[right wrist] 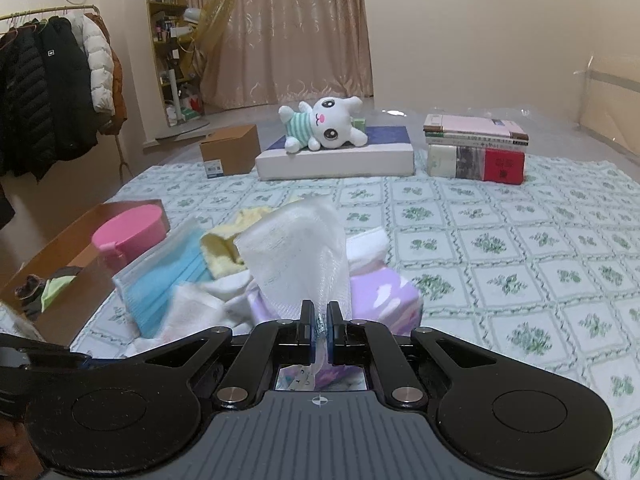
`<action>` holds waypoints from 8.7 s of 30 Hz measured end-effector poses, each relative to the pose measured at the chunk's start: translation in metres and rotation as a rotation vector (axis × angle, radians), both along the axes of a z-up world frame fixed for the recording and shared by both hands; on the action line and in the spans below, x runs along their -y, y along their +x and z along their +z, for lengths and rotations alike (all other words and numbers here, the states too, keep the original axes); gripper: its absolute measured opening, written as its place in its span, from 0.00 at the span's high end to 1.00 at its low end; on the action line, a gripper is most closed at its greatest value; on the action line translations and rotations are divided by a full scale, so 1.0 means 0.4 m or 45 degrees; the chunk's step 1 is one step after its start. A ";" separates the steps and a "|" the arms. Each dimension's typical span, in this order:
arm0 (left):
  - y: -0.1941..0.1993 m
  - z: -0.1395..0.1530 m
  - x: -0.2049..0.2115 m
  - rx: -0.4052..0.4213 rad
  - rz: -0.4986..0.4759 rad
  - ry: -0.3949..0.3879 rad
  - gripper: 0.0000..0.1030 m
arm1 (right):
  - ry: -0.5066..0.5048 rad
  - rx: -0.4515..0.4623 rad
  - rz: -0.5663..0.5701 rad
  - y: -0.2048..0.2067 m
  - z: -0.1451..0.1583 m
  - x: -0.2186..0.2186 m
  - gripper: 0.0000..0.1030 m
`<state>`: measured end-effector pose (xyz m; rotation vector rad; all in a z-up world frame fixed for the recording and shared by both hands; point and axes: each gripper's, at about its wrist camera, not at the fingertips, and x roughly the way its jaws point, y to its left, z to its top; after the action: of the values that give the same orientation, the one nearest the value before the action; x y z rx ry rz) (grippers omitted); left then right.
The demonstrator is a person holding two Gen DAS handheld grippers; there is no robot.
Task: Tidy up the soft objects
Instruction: 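Lift the white mask with the left gripper while the right lifts the plastic bag, then carry both held items over the cardboard tray and open both grippers, then move both open grippers back toward the purple tissue pack, then grasp the white sock beside the tissue pack with the right gripper, then lift the white sock with the right gripper while the left grasps the blue mask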
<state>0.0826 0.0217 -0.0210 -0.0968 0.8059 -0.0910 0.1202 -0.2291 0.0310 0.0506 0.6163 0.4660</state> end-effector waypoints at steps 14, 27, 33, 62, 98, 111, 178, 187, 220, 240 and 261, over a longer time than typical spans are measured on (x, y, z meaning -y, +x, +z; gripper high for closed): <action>0.028 0.015 0.070 0.143 -0.143 0.107 0.60 | 0.002 -0.006 -0.037 -0.024 -0.002 -0.008 0.95; 0.069 -0.066 0.110 0.035 -0.174 0.184 0.60 | 0.017 -0.031 -0.057 -0.013 -0.028 0.008 0.95; 0.049 -0.051 0.135 0.050 -0.203 0.220 0.84 | 0.033 -0.025 -0.072 -0.027 -0.021 0.019 0.95; -0.142 0.243 -0.047 0.299 -0.083 0.129 0.90 | 0.245 0.096 0.095 -0.144 0.189 -0.117 0.95; 0.064 0.115 -0.743 0.099 0.266 0.275 0.89 | 0.218 -0.156 0.403 0.148 -0.029 -0.914 0.95; 0.036 0.111 -0.767 0.110 0.335 0.246 0.76 | 0.183 -0.095 0.465 0.104 -0.030 -0.909 0.35; -0.024 0.063 -0.128 0.099 -0.055 0.170 0.29 | -0.556 0.123 0.666 0.030 -0.077 -0.257 0.16; -0.004 0.022 -0.160 0.091 -0.046 0.077 0.29 | -0.937 0.229 1.044 0.072 -0.179 -0.397 0.14; -0.051 0.004 -0.205 0.101 0.014 -0.047 0.29 | -0.876 -0.101 1.150 0.069 -0.175 -0.400 1.00; -0.060 0.013 -0.206 0.087 0.041 -0.031 0.29 | -0.347 -0.229 0.559 0.026 -0.206 -0.317 0.19; -0.024 0.029 -0.123 0.127 -0.013 -0.068 0.29 | -0.299 -0.135 0.275 -0.068 -0.130 -0.133 0.87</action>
<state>0.0732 0.0707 -0.0095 -0.1375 0.7041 -0.1262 0.0931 -0.1759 -0.0209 -0.2177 0.7815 0.5991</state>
